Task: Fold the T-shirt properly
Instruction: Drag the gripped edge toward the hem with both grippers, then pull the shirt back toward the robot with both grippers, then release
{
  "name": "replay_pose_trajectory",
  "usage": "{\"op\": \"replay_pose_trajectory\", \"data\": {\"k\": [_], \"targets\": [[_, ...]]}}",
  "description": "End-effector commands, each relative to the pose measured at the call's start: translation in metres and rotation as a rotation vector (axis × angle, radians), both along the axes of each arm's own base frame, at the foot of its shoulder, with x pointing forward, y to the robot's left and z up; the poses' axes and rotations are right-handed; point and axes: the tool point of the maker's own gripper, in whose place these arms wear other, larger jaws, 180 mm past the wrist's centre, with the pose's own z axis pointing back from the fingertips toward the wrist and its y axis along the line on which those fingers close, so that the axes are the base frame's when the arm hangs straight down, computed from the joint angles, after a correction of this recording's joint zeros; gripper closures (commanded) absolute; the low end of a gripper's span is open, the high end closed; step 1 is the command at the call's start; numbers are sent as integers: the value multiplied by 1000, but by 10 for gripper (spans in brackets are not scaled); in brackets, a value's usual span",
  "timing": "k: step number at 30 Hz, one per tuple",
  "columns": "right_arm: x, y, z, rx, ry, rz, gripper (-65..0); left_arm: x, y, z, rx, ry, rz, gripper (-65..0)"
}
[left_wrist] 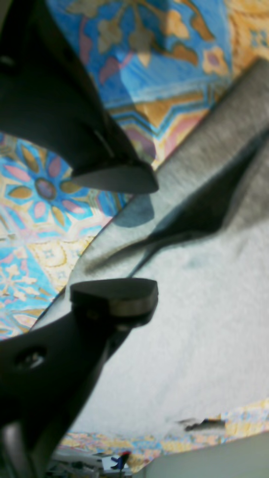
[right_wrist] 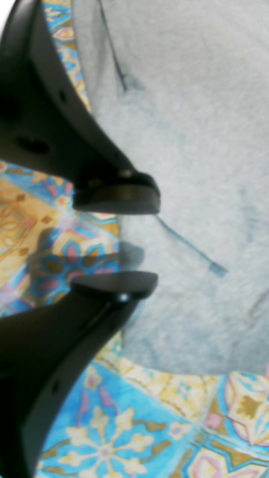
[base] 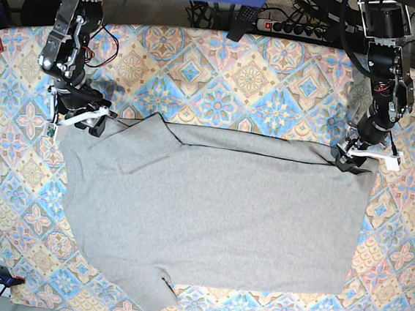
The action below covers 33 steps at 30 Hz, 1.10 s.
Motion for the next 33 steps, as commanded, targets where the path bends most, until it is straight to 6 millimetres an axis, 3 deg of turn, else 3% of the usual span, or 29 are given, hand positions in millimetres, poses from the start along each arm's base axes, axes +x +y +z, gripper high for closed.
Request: {"op": "replay_pose_trajectory", "data": {"k": [1,11,20,23,28,33], "targets": [[10,-2,14,-8,-57,2,-249,3,7,4,7,-13,14,-366],[9,-2,11,-8,-47,5,-247,-4,13,-32,-39,77,63,-366],[9,-2,11,-9,-48,4,-247,12,5,-50,-104,113,92,-357],[9,-3,11,-9,-48,1,-247,13,2,-51,-113,116,90,-264],[-3,-21,7,-14,-31,-52,-250,10,2,-53,-112,123,90,-24],[-16,-24,-1,-16,-2,-61,-251,9,3,-54,-110,126,90,0]]}}
